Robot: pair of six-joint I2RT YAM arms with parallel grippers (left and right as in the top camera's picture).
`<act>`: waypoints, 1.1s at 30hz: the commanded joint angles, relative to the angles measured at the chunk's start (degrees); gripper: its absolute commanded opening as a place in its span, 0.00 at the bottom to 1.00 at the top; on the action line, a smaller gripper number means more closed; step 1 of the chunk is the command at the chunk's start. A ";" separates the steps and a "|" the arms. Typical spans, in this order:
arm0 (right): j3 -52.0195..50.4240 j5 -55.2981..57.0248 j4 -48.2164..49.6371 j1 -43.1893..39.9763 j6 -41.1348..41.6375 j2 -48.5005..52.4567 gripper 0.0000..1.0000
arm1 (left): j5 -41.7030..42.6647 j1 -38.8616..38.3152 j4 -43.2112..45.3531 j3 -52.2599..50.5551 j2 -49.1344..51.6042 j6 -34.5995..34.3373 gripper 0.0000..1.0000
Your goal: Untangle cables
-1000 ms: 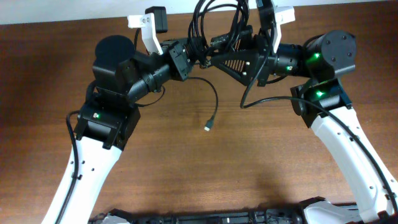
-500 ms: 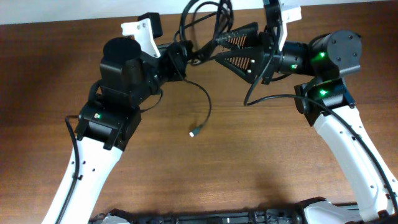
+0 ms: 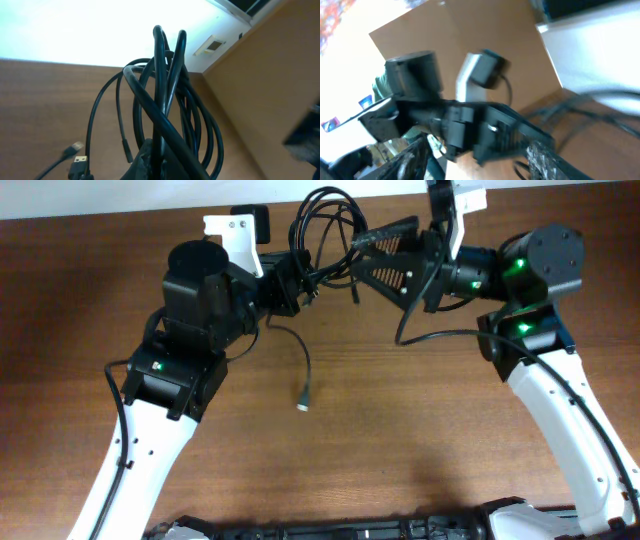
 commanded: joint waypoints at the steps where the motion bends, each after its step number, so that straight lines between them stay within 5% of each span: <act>1: 0.52 4.48 -8.98 -3.87 -0.02 -0.52 0.68 | 0.94 0.09 2.56 0.48 0.02 12.02 0.00; 8: 0.55 13.70 -23.17 -7.32 -0.11 -0.52 0.84 | 6.71 0.07 6.97 0.48 0.04 32.17 0.00; 17: 0.52 20.09 -29.29 -7.28 -1.40 -0.55 0.89 | 8.74 -3.21 9.11 0.48 0.04 42.25 0.00; 33: 0.55 7.96 -29.83 -7.26 -1.36 -0.55 0.88 | 5.33 -3.82 11.43 0.48 2.45 42.53 0.00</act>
